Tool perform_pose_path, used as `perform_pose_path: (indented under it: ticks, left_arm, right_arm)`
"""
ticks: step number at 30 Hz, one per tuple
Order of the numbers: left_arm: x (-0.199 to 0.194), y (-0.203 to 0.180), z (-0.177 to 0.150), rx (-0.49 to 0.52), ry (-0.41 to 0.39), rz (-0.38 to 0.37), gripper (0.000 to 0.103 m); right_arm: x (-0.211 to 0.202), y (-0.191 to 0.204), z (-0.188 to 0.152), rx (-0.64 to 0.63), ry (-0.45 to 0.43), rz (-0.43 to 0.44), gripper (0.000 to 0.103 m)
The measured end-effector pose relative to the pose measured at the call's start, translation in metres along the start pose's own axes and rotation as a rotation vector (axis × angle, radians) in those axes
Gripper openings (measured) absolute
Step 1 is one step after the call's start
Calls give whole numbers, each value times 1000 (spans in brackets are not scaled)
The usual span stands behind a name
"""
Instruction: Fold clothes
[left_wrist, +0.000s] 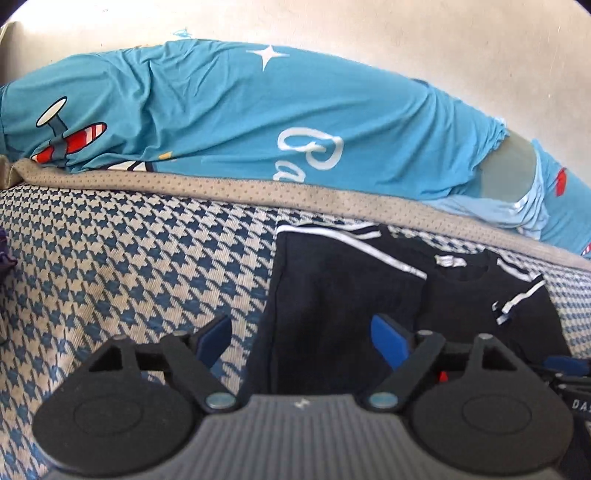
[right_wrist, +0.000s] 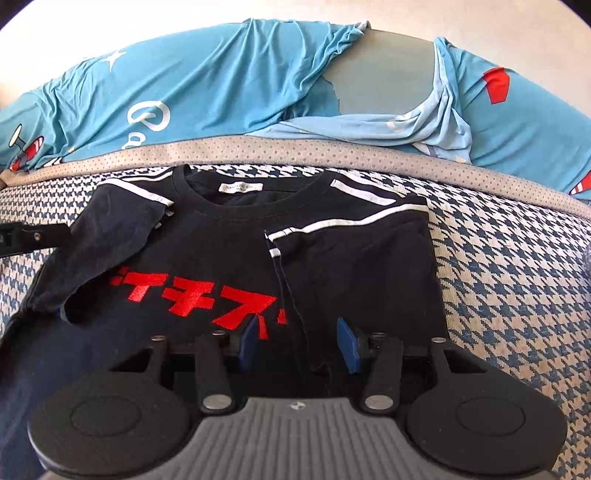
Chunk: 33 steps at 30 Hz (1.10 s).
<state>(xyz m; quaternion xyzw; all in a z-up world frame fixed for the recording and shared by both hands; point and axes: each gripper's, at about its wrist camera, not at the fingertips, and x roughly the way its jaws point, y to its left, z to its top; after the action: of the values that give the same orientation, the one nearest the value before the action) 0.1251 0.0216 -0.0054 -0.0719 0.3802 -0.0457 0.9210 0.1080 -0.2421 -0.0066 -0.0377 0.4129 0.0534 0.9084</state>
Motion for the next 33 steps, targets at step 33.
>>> perform_pose_path:
  ticks: [33]
  left_arm:
    - [-13,-41,-21,155,-25,63,97]
  right_arm:
    - [-26,-60,-1,117,-78,55,46]
